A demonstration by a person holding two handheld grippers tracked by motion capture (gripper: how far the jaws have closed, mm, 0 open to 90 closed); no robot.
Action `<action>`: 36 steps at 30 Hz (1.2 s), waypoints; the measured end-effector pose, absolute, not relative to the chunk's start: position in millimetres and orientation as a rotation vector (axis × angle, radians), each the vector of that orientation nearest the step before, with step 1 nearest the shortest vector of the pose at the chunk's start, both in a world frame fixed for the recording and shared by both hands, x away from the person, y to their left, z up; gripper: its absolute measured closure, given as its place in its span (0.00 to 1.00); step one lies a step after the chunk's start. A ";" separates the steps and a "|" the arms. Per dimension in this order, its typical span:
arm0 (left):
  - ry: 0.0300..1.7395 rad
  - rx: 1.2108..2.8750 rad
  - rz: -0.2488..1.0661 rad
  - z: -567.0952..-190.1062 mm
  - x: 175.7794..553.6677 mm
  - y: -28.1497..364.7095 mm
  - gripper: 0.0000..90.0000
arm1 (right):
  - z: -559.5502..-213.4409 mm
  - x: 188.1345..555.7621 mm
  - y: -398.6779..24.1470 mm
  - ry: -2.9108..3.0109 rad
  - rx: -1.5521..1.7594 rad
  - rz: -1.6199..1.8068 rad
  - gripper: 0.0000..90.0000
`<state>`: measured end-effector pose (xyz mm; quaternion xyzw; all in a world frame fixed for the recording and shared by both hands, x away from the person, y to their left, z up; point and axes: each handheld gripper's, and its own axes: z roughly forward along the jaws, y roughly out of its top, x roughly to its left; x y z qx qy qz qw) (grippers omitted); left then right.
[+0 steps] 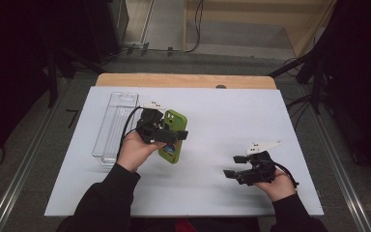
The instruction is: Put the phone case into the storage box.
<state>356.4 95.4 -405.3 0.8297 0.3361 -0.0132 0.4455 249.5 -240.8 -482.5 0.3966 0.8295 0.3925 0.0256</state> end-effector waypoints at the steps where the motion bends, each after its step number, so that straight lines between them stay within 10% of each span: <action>1: 0.837 2.056 -0.028 -404.3 356.4 95.8 0.20 | -483.3 248.3 -241.3 2.559 1.235 1.216 0.29; 36: 0.908 2.044 0.004 -362.2 363.0 137.5 0.20 | -488.6 244.2 -244.2 2.541 1.360 1.186 0.29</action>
